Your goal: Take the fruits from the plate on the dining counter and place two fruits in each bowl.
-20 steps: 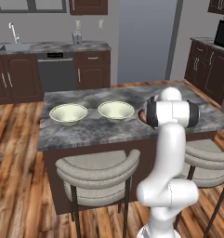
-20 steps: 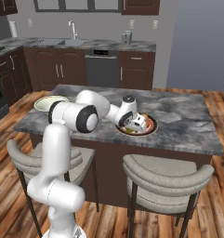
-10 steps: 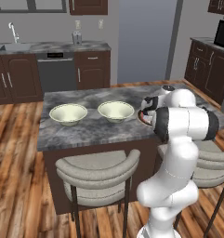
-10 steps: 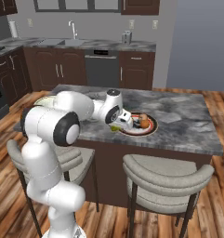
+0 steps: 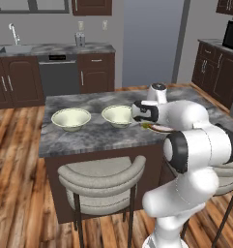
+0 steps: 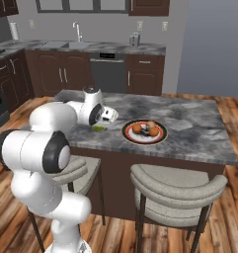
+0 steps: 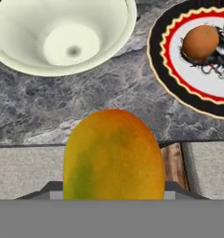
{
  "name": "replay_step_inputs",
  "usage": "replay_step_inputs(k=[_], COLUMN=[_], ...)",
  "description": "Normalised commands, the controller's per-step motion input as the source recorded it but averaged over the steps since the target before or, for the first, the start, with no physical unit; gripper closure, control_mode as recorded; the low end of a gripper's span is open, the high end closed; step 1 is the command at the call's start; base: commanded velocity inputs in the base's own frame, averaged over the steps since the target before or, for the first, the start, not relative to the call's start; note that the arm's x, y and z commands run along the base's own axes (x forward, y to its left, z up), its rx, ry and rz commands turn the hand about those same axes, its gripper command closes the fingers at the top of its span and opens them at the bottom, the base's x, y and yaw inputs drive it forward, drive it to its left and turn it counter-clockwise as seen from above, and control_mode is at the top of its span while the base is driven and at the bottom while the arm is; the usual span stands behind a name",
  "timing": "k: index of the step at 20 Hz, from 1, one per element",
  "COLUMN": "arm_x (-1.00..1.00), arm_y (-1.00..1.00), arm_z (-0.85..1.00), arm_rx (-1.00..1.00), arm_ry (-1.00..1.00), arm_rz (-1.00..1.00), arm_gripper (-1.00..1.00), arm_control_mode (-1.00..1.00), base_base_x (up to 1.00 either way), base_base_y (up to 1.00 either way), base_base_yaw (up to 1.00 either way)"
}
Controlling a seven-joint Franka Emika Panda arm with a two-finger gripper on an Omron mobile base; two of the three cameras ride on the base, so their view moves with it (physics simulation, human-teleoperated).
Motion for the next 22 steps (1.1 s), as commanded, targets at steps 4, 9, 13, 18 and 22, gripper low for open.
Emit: replay_step_inputs(k=[4, 9, 13, 18, 22], arm_x=[0.46, 0.79, 0.94, 0.79, 0.63], arm_y=[0.67, 0.08, 0.01, 0.13, 0.09], arm_z=[0.44, 0.03, -0.04, -0.45, -0.54], arm_rx=[0.00, 0.00, 0.00, 0.00, 0.00], arm_ry=[0.00, 0.02, 0.00, 0.00, 0.00], arm_rz=[0.08, 0.00, 0.01, 0.02, 0.01], arm_gripper=[1.00, 1.00, 1.00, 1.00, 1.00], arm_control_mode=[-1.00, -1.00, -1.00, -1.00, -1.00], base_base_x=[0.00, 0.00, 0.00, 0.00, 0.00], base_base_y=[0.00, 0.00, 0.00, 0.00, 0.00], base_base_yaw=[0.00, 0.00, 0.00, 0.00, 0.00])
